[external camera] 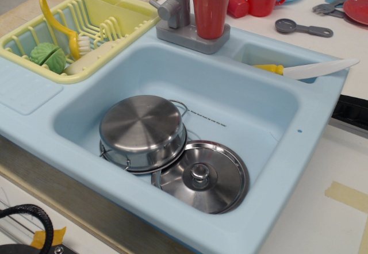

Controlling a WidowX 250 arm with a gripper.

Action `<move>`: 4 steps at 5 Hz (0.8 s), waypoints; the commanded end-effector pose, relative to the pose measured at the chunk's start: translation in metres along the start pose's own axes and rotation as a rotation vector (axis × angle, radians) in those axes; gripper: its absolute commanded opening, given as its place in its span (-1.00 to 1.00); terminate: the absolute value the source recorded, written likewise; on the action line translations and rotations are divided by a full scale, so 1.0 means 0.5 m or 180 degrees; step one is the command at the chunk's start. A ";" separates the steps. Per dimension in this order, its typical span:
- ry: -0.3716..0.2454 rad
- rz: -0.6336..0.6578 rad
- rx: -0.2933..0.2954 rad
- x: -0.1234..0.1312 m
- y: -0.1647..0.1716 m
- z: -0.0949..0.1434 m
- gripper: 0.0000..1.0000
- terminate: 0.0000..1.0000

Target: Put cup from anywhere into sink

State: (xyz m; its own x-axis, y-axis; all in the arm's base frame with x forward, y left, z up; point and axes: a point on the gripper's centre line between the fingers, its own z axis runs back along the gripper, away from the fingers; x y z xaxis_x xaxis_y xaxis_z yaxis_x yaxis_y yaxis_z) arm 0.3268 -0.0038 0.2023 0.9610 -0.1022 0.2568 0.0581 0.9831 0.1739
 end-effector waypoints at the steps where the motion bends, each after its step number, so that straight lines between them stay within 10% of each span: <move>1: 0.0000 0.0000 0.0000 0.000 0.000 0.000 1.00 -1.00; 4: -0.0076 0.0014 -0.0195 0.023 0.015 -0.060 1.00 -1.00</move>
State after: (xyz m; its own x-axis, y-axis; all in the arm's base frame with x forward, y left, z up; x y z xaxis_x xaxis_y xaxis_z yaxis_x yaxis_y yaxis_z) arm 0.3432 0.0035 0.1618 0.9633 -0.0924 0.2520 0.0718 0.9934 0.0900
